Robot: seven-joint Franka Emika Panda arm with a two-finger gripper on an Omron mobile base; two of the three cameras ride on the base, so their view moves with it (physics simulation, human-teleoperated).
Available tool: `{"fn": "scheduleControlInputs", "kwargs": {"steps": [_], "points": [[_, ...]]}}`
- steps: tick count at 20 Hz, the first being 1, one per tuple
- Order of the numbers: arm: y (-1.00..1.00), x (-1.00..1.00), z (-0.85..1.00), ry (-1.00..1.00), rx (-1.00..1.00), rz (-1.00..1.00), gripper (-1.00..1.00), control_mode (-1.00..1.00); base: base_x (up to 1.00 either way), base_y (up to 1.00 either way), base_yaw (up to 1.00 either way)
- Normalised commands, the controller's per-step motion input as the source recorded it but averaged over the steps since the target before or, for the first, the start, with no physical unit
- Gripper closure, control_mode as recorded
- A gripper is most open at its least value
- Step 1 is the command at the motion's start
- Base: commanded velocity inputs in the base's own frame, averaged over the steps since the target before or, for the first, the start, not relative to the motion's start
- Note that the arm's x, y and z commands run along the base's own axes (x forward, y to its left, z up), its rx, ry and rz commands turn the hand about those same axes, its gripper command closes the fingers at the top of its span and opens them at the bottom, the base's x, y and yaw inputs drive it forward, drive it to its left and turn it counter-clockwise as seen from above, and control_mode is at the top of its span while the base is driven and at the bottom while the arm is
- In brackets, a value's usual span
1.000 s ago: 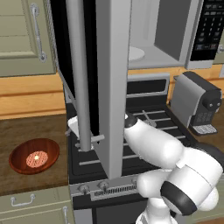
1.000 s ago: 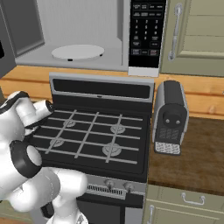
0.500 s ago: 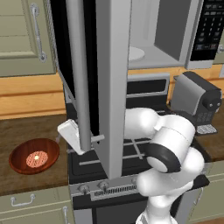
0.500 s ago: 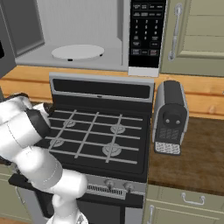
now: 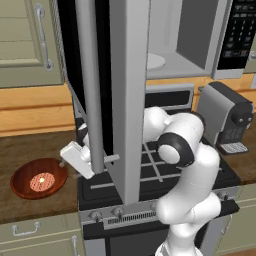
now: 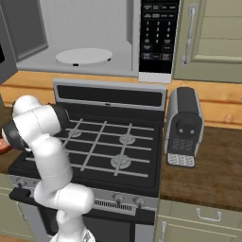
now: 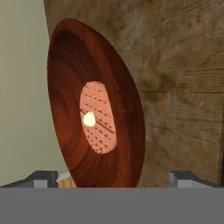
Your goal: Open the microwave, place the bowl with waffle inside the microwave, then close the microwave door and turn it on.
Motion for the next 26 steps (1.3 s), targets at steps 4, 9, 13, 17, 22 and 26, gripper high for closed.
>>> {"fn": "scheduleControlInputs", "kwargs": {"steps": [4,9,13,17,22,26], "points": [[0.26,0.47,-0.42,0.00,-0.03,0.04,-1.00,-1.00,0.00,0.00,0.00],[0.10,0.32,-0.74,0.02,-0.05,0.03,-1.00,-1.00,0.00,0.00,0.00],[0.00,0.17,-0.78,0.06,-0.02,0.03,-1.00,-1.00,0.00,0.00,0.00],[0.17,0.11,-0.81,0.02,-0.01,0.05,-1.00,-1.00,0.00,0.00,0.00],[0.24,-0.01,-0.89,0.03,0.00,0.07,1.00,-1.00,0.00,0.00,0.00],[0.18,-0.04,-0.82,-0.03,0.00,0.07,1.00,-1.00,0.00,0.00,0.00]]}}
